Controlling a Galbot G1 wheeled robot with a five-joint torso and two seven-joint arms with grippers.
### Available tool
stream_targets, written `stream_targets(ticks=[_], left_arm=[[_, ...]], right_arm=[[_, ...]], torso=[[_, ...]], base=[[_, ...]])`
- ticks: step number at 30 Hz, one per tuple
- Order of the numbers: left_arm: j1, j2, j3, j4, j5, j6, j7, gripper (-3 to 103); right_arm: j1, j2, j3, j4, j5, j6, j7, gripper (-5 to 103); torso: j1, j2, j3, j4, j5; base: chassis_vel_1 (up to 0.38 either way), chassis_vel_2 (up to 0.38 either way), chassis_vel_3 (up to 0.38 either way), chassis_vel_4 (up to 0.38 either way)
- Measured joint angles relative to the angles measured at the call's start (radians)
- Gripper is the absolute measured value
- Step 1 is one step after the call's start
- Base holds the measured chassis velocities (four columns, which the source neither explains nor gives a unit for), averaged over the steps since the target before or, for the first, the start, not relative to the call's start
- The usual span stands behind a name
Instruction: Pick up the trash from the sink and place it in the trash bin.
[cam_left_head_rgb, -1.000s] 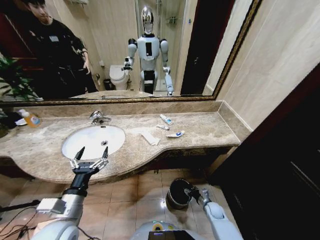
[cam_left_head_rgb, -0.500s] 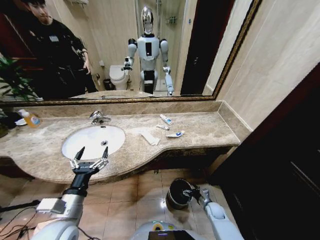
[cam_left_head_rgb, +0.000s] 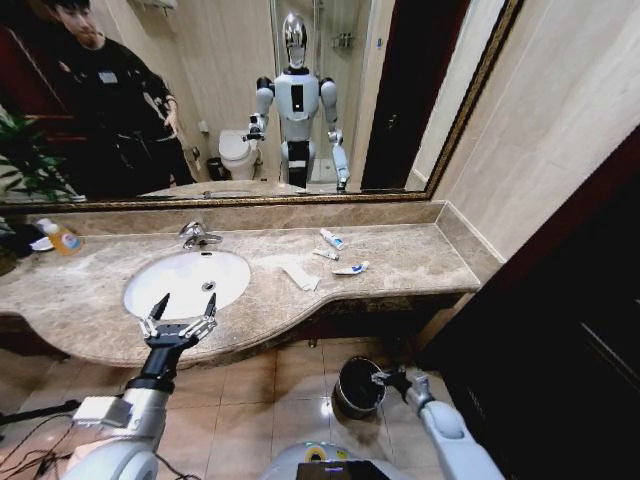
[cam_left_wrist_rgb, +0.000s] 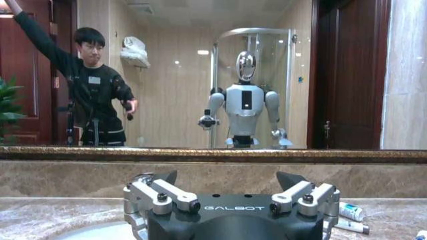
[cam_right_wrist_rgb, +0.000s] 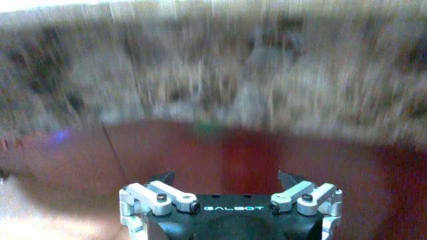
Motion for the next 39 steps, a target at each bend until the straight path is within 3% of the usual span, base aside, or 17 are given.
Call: stream_targets(ticks=[7, 11, 15, 23, 31, 39], left_arm=[[0.000, 0.000, 0.000, 0.000, 0.000, 0.000, 0.000, 100], [0.000, 0.000, 0.000, 0.000, 0.000, 0.000, 0.000, 100], [0.000, 0.000, 0.000, 0.000, 0.000, 0.000, 0.000, 100], [0.000, 0.000, 0.000, 0.000, 0.000, 0.000, 0.000, 100], [0.000, 0.000, 0.000, 0.000, 0.000, 0.000, 0.000, 100], [0.000, 0.000, 0.000, 0.000, 0.000, 0.000, 0.000, 100]], right_arm=[[-0.048, -0.029, 0.015, 0.256, 0.078, -0.001, 0.045, 100], [0.043, -0.034, -0.005, 0.363, 0.132, -0.116, 0.105, 100], [0.129, -0.038, -0.033, 0.362, 0.169, -0.188, 0.161, 100], [0.390, -0.038, -0.122, 0.224, 0.287, -0.320, 0.369, 100], [0.486, -0.018, -0.204, 0.144, 0.306, -0.343, 0.429, 100], [0.525, 0.016, -0.240, 0.082, 0.278, -0.347, 0.437, 100]], torso=[[0.000, 0.000, 0.000, -0.0001, -0.0001], [0.000, 0.000, 0.000, 0.0000, -0.0001], [0.000, 0.000, 0.000, 0.0000, 0.0000], [0.000, 0.000, 0.000, 0.0000, 0.0000], [0.000, 0.000, 0.000, 0.0000, 0.0000], [0.000, 0.000, 0.000, 0.0000, -0.0001]], base=[[0.000, 0.000, 0.000, 0.000], [0.000, 0.000, 0.000, 0.000], [0.000, 0.000, 0.000, 0.000], [0.000, 0.000, 0.000, 0.000], [0.000, 0.000, 0.000, 0.000], [0.000, 0.000, 0.000, 0.000]])
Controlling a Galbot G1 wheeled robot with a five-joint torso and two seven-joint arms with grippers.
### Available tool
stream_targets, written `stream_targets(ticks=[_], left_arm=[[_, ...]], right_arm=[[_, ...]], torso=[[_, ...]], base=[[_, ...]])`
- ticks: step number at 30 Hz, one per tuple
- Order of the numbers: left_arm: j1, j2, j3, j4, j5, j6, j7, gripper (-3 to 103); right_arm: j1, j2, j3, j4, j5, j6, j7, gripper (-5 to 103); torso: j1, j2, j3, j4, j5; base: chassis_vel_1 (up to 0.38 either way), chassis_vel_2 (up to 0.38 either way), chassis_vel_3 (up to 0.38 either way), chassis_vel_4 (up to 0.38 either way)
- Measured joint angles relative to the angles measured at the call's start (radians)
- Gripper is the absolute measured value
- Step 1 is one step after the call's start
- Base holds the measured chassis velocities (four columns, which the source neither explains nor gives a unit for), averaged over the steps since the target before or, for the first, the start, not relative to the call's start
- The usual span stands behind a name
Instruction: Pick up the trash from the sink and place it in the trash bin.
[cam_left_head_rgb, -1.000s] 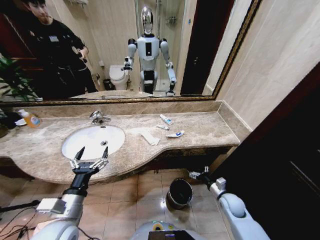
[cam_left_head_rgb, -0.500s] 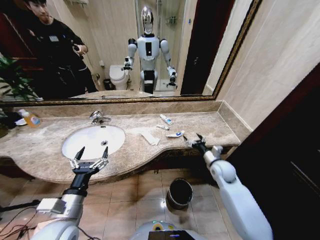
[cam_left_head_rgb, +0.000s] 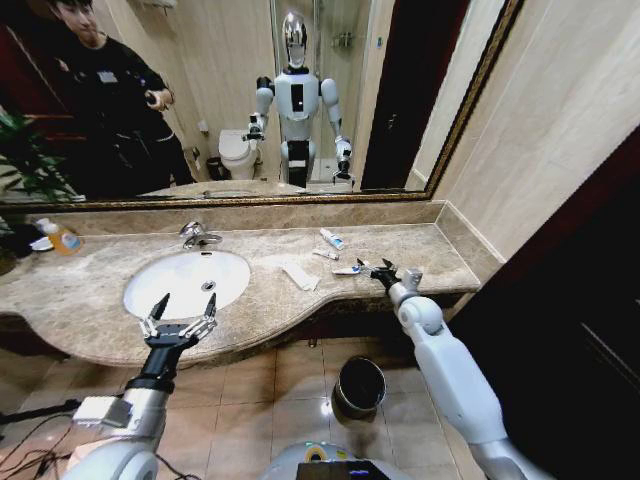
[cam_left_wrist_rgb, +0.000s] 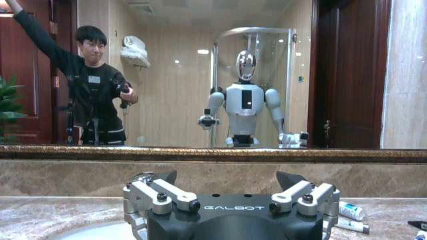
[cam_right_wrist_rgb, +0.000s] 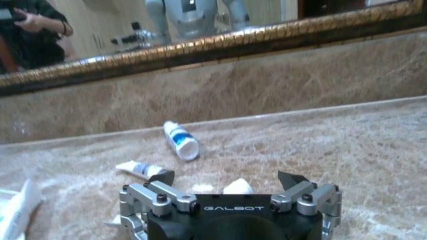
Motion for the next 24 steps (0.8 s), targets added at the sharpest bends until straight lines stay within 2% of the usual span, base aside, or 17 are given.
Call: stream_targets(ticks=[13, 16, 21, 24], left_arm=[[0.000, 0.000, 0.000, 0.000, 0.000, 0.000, 0.000, 100], [0.000, 0.000, 0.000, 0.000, 0.000, 0.000, 0.000, 100], [0.000, 0.000, 0.000, 0.000, 0.000, 0.000, 0.000, 100], [0.000, 0.000, 0.000, 0.000, 0.000, 0.000, 0.000, 100]], right_arm=[[0.022, 0.023, -0.010, -0.069, -0.062, 0.011, -0.010, 102], [0.024, 0.028, -0.007, -0.076, -0.062, 0.012, -0.025, 90], [0.022, 0.031, -0.005, -0.083, -0.077, 0.016, -0.039, 80], [0.020, 0.033, -0.004, -0.090, -0.102, 0.025, -0.052, 63]], torso=[[0.000, 0.000, 0.000, -0.0001, 0.0001], [0.000, 0.000, 0.000, -0.0001, 0.0000], [0.000, 0.000, 0.000, 0.0000, 0.0000], [0.000, 0.000, 0.000, -0.0001, 0.0000]], base=[[0.000, 0.000, 0.000, 0.000], [0.000, 0.000, 0.000, 0.000], [0.000, 0.000, 0.000, 0.000], [0.000, 0.000, 0.000, 0.000]])
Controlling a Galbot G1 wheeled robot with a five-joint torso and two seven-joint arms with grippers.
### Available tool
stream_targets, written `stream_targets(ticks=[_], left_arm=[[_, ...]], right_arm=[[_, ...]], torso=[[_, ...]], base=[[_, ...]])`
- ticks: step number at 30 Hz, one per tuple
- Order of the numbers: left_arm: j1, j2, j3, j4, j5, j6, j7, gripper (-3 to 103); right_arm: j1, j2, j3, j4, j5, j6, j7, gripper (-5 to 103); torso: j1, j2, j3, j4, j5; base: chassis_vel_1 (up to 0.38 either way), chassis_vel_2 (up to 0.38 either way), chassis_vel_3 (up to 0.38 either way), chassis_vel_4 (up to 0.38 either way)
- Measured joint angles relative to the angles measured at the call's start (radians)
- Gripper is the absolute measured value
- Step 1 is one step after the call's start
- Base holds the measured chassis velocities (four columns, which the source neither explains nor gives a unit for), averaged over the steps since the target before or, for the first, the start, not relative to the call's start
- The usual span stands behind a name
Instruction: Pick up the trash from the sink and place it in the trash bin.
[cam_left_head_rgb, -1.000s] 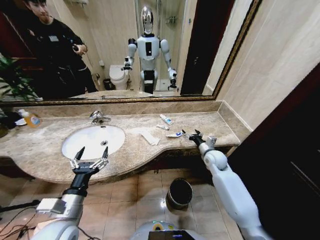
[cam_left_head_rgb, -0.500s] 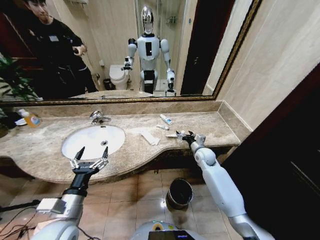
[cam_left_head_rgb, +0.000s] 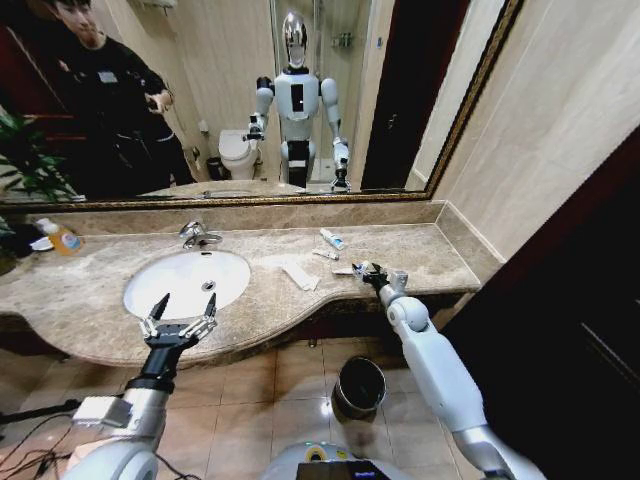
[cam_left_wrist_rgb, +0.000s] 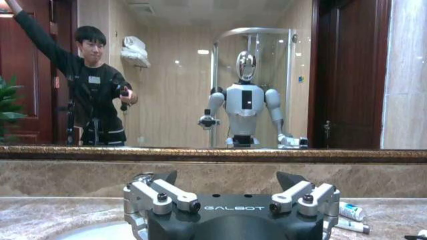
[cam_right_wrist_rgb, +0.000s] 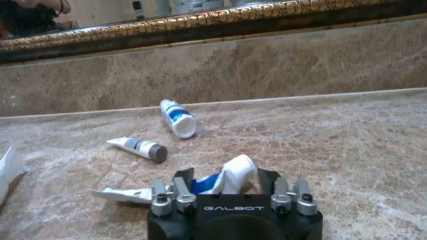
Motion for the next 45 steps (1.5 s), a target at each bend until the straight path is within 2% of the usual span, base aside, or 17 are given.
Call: stream_targets(ticks=[1, 2, 4, 6, 9, 12, 17, 22, 24, 26, 29, 30, 33, 38, 40, 41, 45], left_arm=[[0.000, 0.000, 0.000, 0.000, 0.000, 0.000, 0.000, 100], [0.000, 0.000, 0.000, 0.000, 0.000, 0.000, 0.000, 100], [0.000, 0.000, 0.000, 0.000, 0.000, 0.000, 0.000, 100], [0.000, 0.000, 0.000, 0.000, 0.000, 0.000, 0.000, 100], [0.000, 0.000, 0.000, 0.000, 0.000, 0.000, 0.000, 100], [0.000, 0.000, 0.000, 0.000, 0.000, 0.000, 0.000, 100], [0.000, 0.000, 0.000, 0.000, 0.000, 0.000, 0.000, 100], [0.000, 0.000, 0.000, 0.000, 0.000, 0.000, 0.000, 100], [0.000, 0.000, 0.000, 0.000, 0.000, 0.000, 0.000, 100], [0.000, 0.000, 0.000, 0.000, 0.000, 0.000, 0.000, 100], [0.000, 0.000, 0.000, 0.000, 0.000, 0.000, 0.000, 100], [0.000, 0.000, 0.000, 0.000, 0.000, 0.000, 0.000, 100], [0.000, 0.000, 0.000, 0.000, 0.000, 0.000, 0.000, 100], [0.000, 0.000, 0.000, 0.000, 0.000, 0.000, 0.000, 100], [0.000, 0.000, 0.000, 0.000, 0.000, 0.000, 0.000, 100], [0.000, 0.000, 0.000, 0.000, 0.000, 0.000, 0.000, 100], [0.000, 0.000, 0.000, 0.000, 0.000, 0.000, 0.000, 100]], right_arm=[[0.000, 0.001, 0.000, -0.002, -0.004, 0.002, -0.002, 57], [0.000, 0.001, 0.000, -0.002, -0.004, 0.002, -0.002, 57], [-0.001, 0.003, 0.001, -0.006, -0.007, 0.004, -0.005, 47], [-0.002, 0.003, 0.001, -0.006, -0.007, 0.005, -0.008, 47], [-0.010, -0.001, 0.002, 0.004, -0.011, 0.005, -0.023, 32], [-0.017, -0.008, 0.002, 0.019, -0.012, 0.005, -0.023, 28], [-0.033, -0.020, 0.009, 0.068, -0.009, 0.006, -0.014, 28], [-0.095, -0.064, 0.033, 0.179, 0.004, 0.015, -0.018, 28], [-0.199, -0.106, 0.083, 0.314, 0.034, 0.016, -0.035, 28], [-0.218, -0.113, 0.091, 0.337, 0.046, 0.015, -0.035, 28], [-0.372, -0.143, 0.141, 0.457, 0.101, 0.015, -0.057, 28], [-0.372, -0.143, 0.141, 0.457, 0.101, 0.015, -0.057, 28], [-0.542, -0.139, 0.183, 0.509, 0.082, 0.074, -0.114, 28], [-0.635, -0.106, 0.182, 0.479, 0.021, 0.141, -0.159, 28], [-0.646, -0.077, 0.170, 0.398, -0.029, 0.174, -0.201, 28], [-0.646, -0.077, 0.170, 0.398, -0.029, 0.174, -0.201, 28], [-0.609, -0.018, 0.157, 0.221, -0.093, 0.197, -0.230, 28]], torso=[[0.000, 0.000, 0.000, -0.0001, 0.0000], [0.000, 0.000, 0.000, -0.0001, 0.0000], [0.000, 0.000, 0.000, -0.0001, 0.0000], [0.000, 0.000, 0.000, -0.0001, 0.0000], [0.000, 0.000, 0.000, 0.0000, 0.0000], [0.000, 0.000, 0.000, 0.0000, 0.0002], [0.000, 0.000, 0.000, 0.0001, 0.0002], [0.000, 0.000, 0.000, 0.0001, 0.0002], [0.000, 0.000, 0.000, 0.0000, 0.0002], [0.000, 0.000, 0.000, 0.0000, 0.0000], [0.000, 0.000, 0.000, 0.0001, 0.0000], [0.000, 0.000, 0.000, 0.0001, 0.0000], [0.000, 0.000, 0.000, -0.0003, 0.0001], [0.000, 0.000, 0.000, -0.0001, -0.0002], [0.000, 0.000, 0.000, -0.0001, 0.0002], [0.000, 0.000, 0.000, -0.0001, 0.0002], [0.000, 0.000, 0.000, 0.0000, 0.0004]], base=[[0.000, 0.000, 0.000, 0.000], [0.000, 0.000, 0.000, 0.000], [0.000, 0.000, 0.000, 0.000], [0.000, 0.000, 0.000, 0.000], [0.000, 0.000, 0.000, 0.000], [0.000, 0.000, 0.000, 0.000], [0.000, 0.000, 0.000, 0.000], [0.000, 0.000, 0.000, 0.000], [0.000, 0.000, 0.000, 0.000], [0.000, 0.000, 0.000, 0.000], [0.000, 0.000, 0.000, 0.000], [0.000, 0.000, 0.000, 0.000], [0.000, 0.000, 0.000, 0.000], [0.000, 0.000, 0.000, 0.000], [0.000, 0.000, 0.000, 0.000], [0.000, 0.000, 0.000, 0.000], [0.000, 0.000, 0.000, 0.000]])
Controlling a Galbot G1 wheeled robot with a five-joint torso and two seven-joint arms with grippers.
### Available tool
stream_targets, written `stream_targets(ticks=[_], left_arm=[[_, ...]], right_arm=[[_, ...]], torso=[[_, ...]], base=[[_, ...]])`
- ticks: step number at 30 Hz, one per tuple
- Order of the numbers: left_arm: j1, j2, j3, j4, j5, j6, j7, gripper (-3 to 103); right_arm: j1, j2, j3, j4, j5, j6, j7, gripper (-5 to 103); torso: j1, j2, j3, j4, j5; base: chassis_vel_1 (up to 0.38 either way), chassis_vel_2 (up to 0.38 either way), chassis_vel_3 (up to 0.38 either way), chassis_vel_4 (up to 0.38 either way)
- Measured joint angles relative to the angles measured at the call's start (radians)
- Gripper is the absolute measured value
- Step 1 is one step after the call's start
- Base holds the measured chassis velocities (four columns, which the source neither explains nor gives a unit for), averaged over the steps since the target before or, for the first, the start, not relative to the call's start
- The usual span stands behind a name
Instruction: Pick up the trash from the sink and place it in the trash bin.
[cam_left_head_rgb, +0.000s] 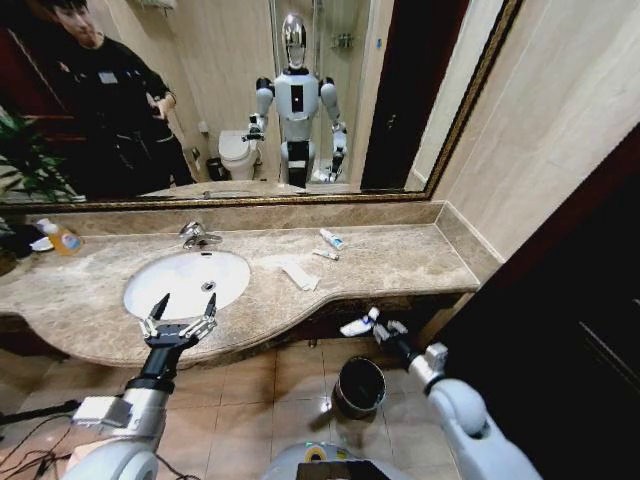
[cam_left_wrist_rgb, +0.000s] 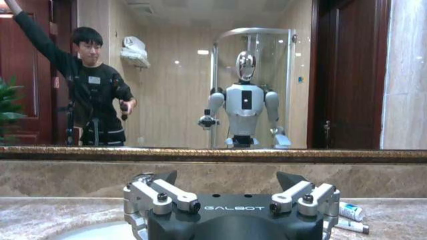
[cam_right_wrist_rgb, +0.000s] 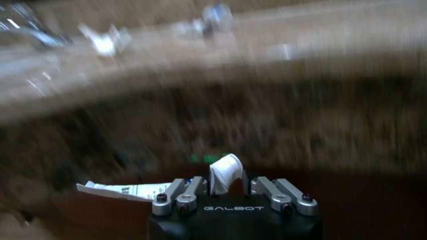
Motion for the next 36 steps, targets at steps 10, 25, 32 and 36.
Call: stream_targets(ticks=[10, 25, 32, 36], left_arm=[[0.000, 0.000, 0.000, 0.000, 0.000, 0.000, 0.000, 100], [0.000, 0.000, 0.000, 0.000, 0.000, 0.000, 0.000, 100], [0.000, 0.000, 0.000, 0.000, 0.000, 0.000, 0.000, 100], [0.000, 0.000, 0.000, 0.000, 0.000, 0.000, 0.000, 100]], right_arm=[[0.125, 0.103, 0.005, -0.393, -0.112, 0.065, 0.015, 28], [0.161, 0.114, -0.003, -0.518, -0.132, 0.111, 0.073, 54], [0.159, 0.110, -0.001, -0.520, -0.130, 0.123, 0.077, 76], [0.157, 0.113, -0.002, -0.519, -0.129, 0.125, 0.077, 91]], torso=[[0.000, 0.000, 0.000, 0.0001, -0.0002], [0.000, 0.000, 0.000, 0.0001, -0.0004], [0.000, 0.000, 0.000, 0.0001, -0.0004], [0.000, 0.000, 0.000, 0.0001, -0.0003]], base=[[0.000, 0.000, 0.000, 0.000], [0.000, 0.000, 0.000, 0.000], [0.000, 0.000, 0.000, 0.000], [0.000, 0.000, 0.000, 0.000]])
